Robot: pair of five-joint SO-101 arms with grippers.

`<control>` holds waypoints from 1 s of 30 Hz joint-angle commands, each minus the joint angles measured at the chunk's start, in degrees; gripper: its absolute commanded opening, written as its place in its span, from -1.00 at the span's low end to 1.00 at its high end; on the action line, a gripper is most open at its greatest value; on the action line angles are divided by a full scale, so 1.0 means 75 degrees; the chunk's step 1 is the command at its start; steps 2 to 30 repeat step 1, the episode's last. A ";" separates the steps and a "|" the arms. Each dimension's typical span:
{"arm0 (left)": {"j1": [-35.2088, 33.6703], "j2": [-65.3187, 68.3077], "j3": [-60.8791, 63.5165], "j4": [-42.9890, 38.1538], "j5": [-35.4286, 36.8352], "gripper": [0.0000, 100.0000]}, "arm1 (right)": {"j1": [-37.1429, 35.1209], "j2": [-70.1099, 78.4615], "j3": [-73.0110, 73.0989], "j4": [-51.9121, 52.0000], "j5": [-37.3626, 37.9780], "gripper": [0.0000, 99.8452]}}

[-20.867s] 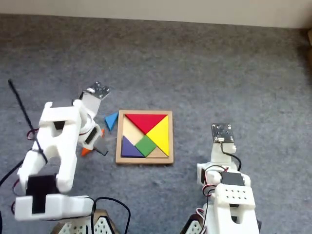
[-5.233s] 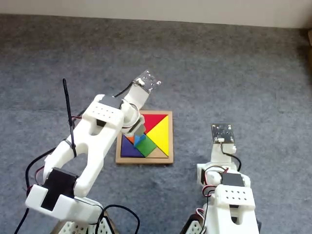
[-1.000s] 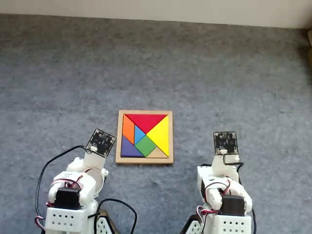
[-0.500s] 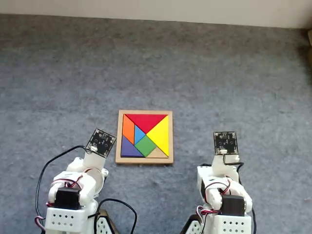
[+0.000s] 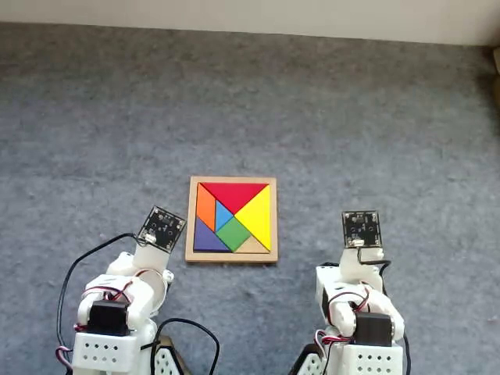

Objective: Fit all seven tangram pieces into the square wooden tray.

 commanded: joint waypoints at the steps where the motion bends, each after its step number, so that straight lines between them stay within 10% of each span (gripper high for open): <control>1: -0.0041 -0.0240 0.0147 0.0035 0.0047 -0.99 | 0.0076 -0.0100 0.1049 0.0053 0.0070 -0.99; 30: -0.0041 -0.0240 0.0147 0.0035 0.0047 -0.99 | 0.0076 -0.0100 0.1049 0.0053 0.0070 -0.99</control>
